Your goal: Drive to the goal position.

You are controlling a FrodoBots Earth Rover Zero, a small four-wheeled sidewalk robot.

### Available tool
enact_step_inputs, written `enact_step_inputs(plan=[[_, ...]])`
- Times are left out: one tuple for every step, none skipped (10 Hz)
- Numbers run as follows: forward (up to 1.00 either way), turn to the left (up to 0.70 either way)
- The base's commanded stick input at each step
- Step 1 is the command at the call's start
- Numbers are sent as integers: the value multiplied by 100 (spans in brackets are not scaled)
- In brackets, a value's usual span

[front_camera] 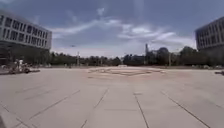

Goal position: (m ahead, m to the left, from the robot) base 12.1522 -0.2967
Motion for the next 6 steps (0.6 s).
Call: enact_step_inputs(plan=[[52,29],[52,29],[52,29],[52,29],[52,29],[52,29]])
